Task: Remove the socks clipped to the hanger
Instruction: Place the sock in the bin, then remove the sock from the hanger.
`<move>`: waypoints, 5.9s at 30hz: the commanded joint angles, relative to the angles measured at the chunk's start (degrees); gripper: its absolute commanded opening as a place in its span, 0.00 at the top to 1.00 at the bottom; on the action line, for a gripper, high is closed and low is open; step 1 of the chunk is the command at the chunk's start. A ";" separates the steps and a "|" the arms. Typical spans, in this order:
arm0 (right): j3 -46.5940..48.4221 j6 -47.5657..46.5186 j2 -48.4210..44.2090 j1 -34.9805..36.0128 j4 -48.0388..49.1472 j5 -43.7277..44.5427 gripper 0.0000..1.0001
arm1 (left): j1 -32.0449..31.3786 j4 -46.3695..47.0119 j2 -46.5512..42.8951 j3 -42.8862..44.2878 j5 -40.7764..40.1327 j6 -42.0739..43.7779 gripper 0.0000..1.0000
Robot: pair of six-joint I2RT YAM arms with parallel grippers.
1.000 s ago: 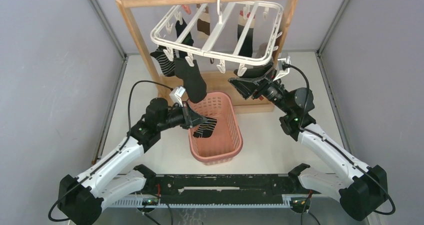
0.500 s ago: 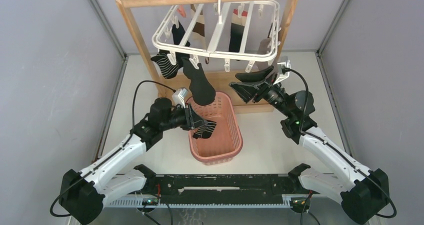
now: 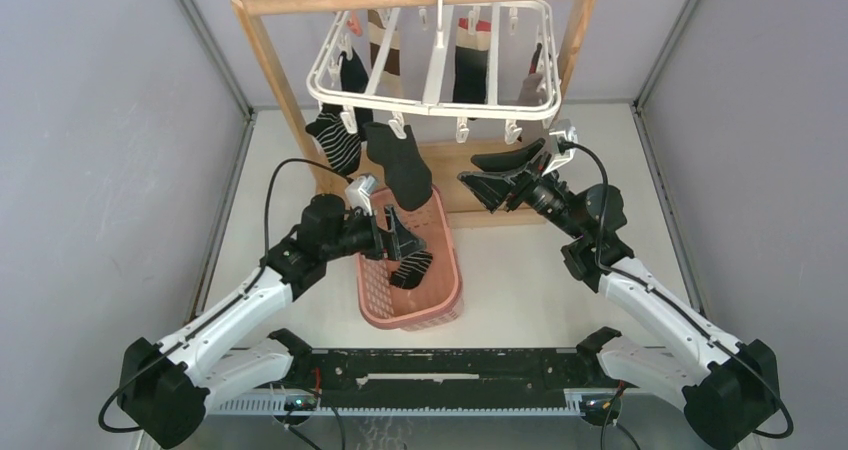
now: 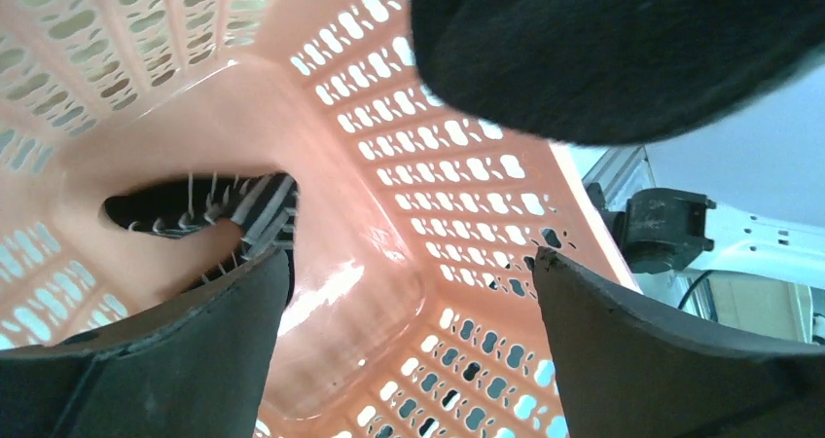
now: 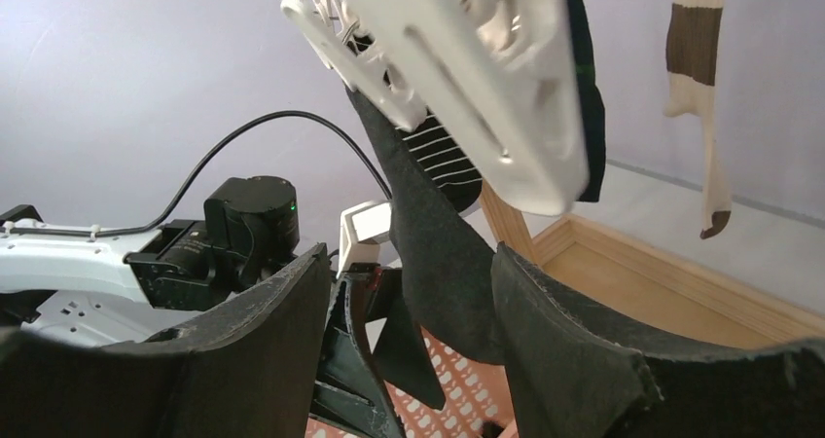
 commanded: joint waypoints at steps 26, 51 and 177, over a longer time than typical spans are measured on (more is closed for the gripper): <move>-0.82 -7.29 0.34 1.52 -5.63 4.25 0.18 | -1.55 -6.38 -5.61 10.56 -1.49 2.92 0.01; 5.42 -29.55 12.63 19.75 -8.88 27.01 0.00 | -1.70 -17.74 -18.93 10.31 -16.51 3.18 0.00; 9.77 -24.81 5.33 21.59 -23.81 32.00 1.00 | -9.09 3.46 4.21 37.32 -19.54 19.22 0.02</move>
